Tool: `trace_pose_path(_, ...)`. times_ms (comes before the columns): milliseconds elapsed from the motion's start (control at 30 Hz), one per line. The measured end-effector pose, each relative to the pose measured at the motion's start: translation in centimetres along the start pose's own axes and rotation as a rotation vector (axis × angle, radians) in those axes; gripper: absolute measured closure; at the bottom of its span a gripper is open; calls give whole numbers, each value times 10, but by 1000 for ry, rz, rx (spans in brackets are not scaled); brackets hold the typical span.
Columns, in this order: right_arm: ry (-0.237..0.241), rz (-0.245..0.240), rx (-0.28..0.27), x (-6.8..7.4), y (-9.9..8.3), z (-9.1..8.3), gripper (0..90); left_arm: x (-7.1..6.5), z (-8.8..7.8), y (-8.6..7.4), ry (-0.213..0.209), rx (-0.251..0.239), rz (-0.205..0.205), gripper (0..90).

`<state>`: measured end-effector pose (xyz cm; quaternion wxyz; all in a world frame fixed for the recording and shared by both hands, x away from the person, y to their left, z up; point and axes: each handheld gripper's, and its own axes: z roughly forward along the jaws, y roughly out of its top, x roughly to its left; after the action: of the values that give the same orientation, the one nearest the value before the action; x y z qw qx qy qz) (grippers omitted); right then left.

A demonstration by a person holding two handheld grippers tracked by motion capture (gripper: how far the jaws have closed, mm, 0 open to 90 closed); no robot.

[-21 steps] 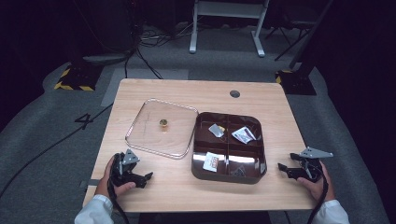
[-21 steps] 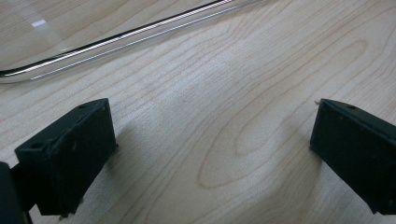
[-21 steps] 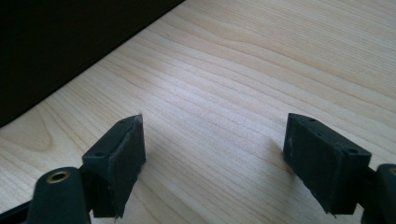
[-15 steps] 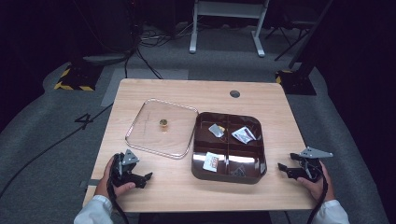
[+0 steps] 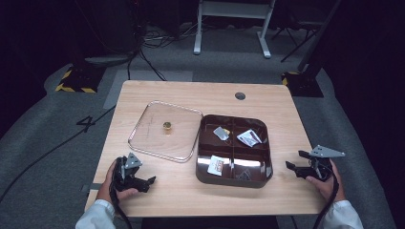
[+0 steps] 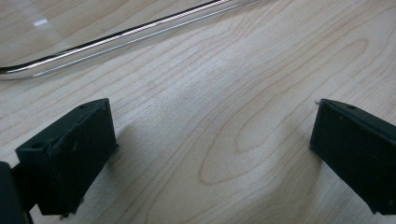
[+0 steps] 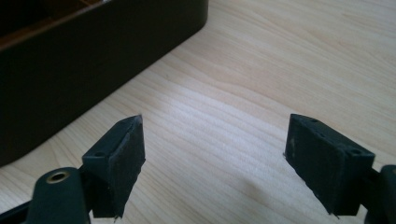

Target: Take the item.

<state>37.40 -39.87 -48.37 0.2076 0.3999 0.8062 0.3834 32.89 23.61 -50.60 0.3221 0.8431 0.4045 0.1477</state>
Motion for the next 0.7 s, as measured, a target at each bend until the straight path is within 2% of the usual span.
trace_pose_path(233, 1, -27, -5, 1, 14, -4, 205, 0, 0, 0, 0, -1, 1, 4)
trace_pose_path(433, 23, -42, -42, 0, 32, -11, 203, 0, 0, 0, 1, -1, 1, 4)
trace_pose_path(700, 33, -65, -85, 4, 47, -17, 200, 0, 0, 0, 1, -1, 1, 4)
